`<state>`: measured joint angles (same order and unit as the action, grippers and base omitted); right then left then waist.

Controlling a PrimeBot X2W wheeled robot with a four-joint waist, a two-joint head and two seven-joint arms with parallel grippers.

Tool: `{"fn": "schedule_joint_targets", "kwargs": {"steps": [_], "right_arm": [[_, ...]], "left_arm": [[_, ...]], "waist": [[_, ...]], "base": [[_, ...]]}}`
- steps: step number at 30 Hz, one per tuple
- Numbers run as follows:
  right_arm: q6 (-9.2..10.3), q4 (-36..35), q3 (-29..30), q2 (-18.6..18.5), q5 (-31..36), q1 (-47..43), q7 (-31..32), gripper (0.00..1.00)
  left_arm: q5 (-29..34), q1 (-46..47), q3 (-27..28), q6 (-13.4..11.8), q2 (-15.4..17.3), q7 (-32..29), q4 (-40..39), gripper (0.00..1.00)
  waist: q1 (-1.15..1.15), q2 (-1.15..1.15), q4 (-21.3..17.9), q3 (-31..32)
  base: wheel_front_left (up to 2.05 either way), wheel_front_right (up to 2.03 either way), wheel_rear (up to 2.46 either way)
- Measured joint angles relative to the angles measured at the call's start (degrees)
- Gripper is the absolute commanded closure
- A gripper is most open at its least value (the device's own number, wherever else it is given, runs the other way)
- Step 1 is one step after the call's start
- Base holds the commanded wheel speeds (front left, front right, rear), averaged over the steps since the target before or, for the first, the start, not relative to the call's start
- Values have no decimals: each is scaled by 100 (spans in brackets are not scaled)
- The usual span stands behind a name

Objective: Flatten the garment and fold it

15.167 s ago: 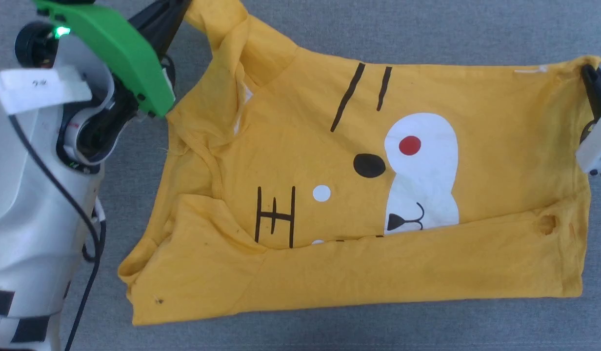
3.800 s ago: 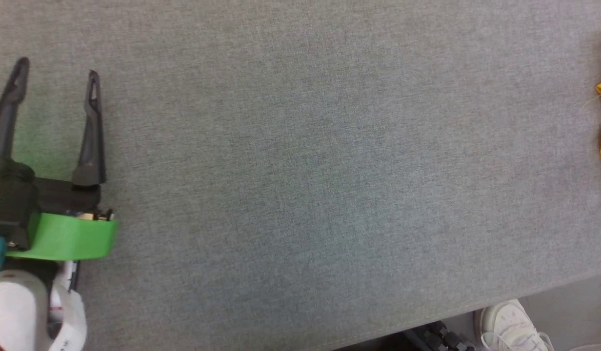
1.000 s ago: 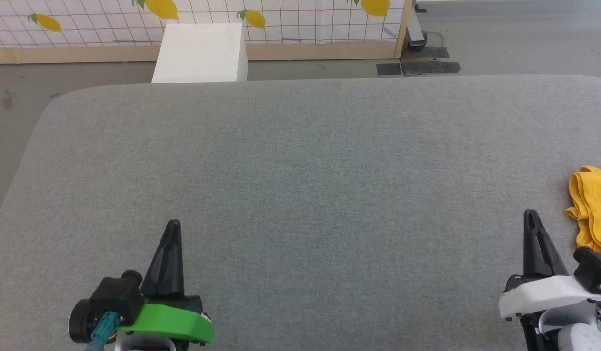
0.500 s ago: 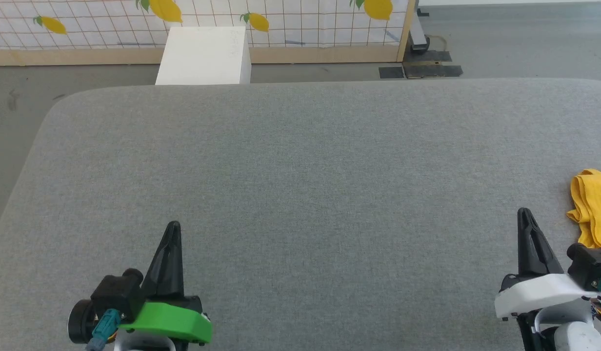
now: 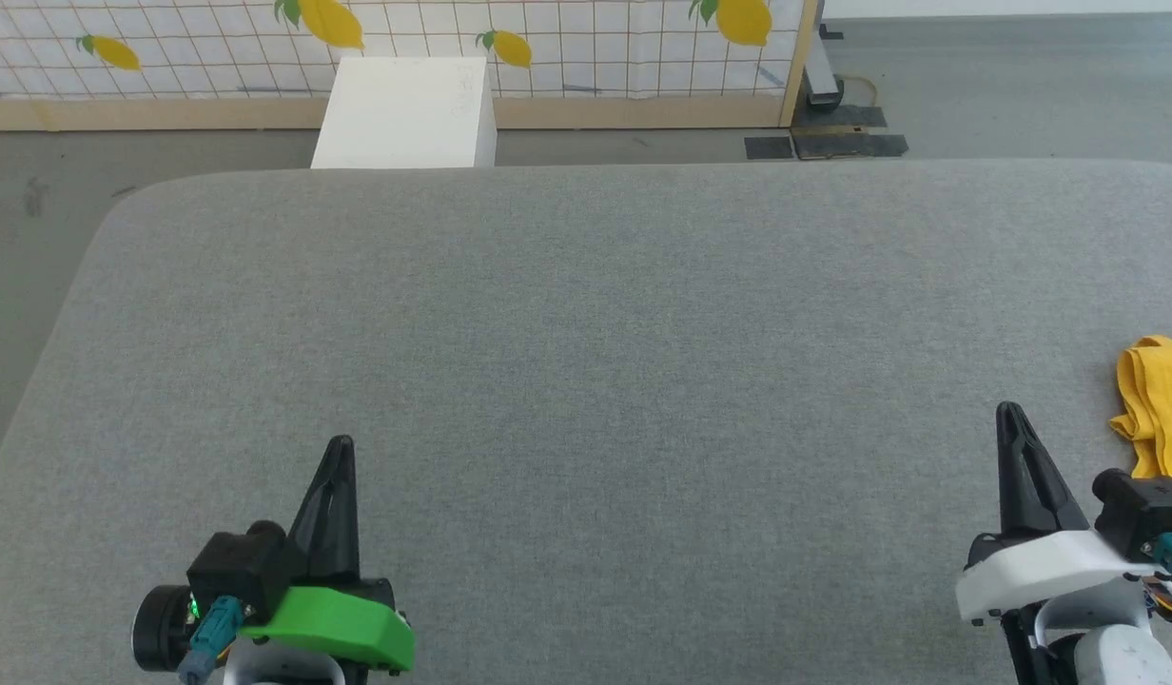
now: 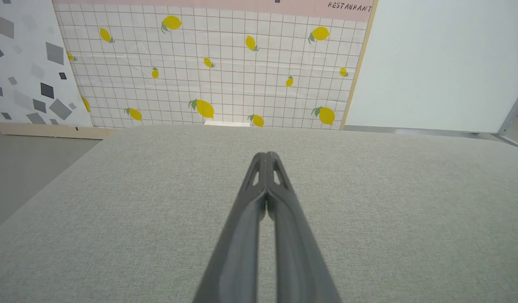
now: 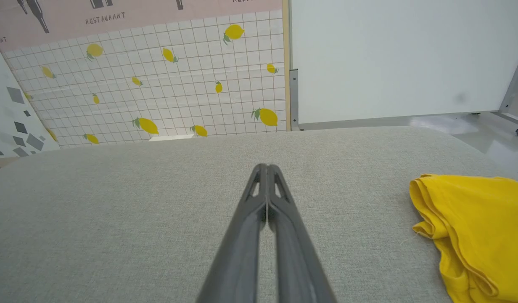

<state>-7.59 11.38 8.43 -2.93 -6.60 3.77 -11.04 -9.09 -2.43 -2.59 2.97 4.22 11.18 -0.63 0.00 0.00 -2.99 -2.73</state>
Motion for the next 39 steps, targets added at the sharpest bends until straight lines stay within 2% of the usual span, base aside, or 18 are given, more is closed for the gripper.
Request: {"fn": "schedule_joint_targets", "kwargs": {"steps": [39], "right_arm": [[0, -469, -348, 0, 263, -129, 459, 100]], "left_arm": [[360, 25, 101, -110, -35, -458, 16, 100]], "waist": [[0, 0, 128, 117]], "base": [[0, 0, 0]]}}
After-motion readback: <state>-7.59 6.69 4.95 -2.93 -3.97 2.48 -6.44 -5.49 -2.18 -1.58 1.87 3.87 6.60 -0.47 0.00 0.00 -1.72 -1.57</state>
